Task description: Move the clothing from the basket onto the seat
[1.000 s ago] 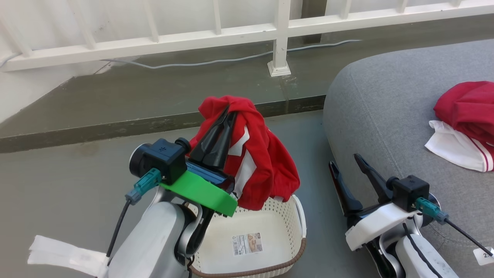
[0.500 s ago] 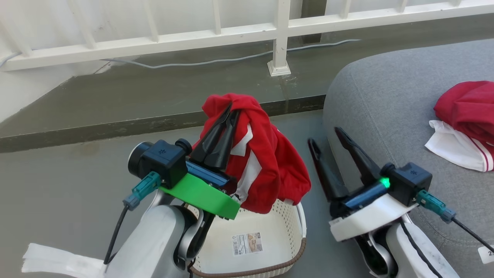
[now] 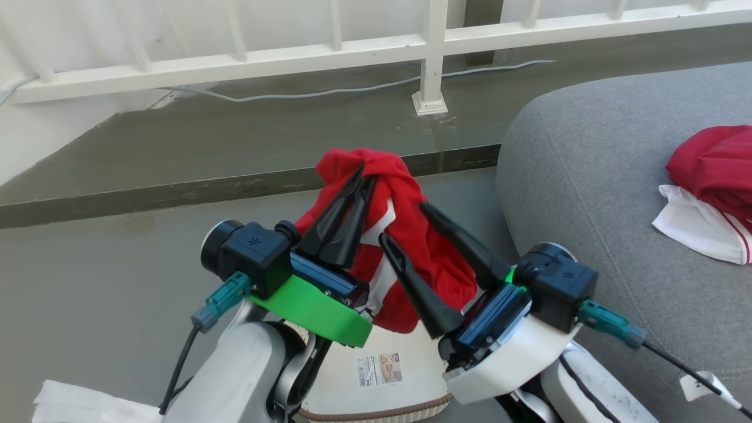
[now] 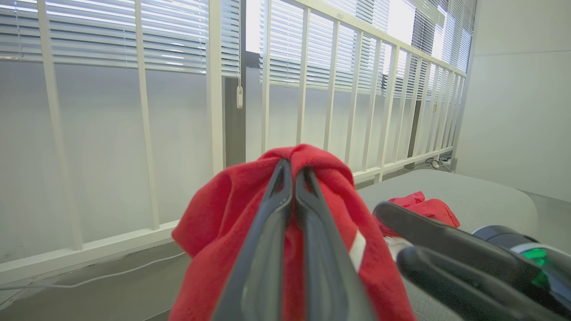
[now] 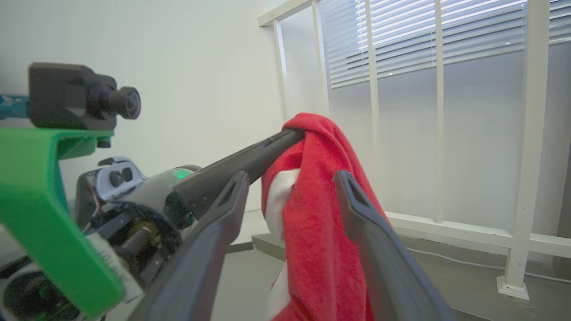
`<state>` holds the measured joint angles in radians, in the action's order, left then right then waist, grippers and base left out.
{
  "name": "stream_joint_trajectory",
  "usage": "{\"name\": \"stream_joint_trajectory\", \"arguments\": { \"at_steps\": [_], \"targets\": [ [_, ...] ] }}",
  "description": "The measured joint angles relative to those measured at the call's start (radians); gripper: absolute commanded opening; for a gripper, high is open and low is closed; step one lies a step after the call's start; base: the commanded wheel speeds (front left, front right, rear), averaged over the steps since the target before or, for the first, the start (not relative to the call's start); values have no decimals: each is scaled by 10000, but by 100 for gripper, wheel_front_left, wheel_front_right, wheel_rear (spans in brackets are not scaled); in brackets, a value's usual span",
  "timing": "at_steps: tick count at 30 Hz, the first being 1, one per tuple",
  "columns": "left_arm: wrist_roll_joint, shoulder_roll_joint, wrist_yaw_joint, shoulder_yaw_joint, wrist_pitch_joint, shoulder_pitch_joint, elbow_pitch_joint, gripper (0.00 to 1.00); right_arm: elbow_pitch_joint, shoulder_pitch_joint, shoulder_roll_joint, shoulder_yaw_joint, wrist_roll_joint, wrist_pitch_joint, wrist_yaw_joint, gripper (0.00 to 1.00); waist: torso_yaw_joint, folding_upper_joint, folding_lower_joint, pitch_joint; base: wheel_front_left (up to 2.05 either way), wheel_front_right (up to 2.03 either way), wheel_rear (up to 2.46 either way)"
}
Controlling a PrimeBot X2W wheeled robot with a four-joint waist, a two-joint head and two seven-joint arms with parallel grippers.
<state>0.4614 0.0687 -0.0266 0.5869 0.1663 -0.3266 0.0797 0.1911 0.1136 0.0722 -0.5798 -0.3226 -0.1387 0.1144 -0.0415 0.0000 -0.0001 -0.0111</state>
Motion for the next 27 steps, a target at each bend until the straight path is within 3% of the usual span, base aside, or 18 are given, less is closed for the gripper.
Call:
{"name": "stream_joint_trajectory", "arguments": {
  "at_steps": [15,16,18,27],
  "targets": [
    [0,-4,0,322,-173,0,606,0,-1323,18,219,-732,136,525,33,100,322,0,0,72,0,0,0],
    [0,-4,0,336,-174,0,616,0,-1360,22,211,-732,123,518,36,39,337,0,1,75,0,0,0],
    [0,-4,0,355,-180,0,635,0,-1444,59,201,-738,104,512,88,0,363,0,0,82,0,0,0],
    [0,0,-2,443,-299,1,731,0,-1739,269,151,-723,-171,328,88,0,419,0,0,107,0,0,0]
  ]
}}
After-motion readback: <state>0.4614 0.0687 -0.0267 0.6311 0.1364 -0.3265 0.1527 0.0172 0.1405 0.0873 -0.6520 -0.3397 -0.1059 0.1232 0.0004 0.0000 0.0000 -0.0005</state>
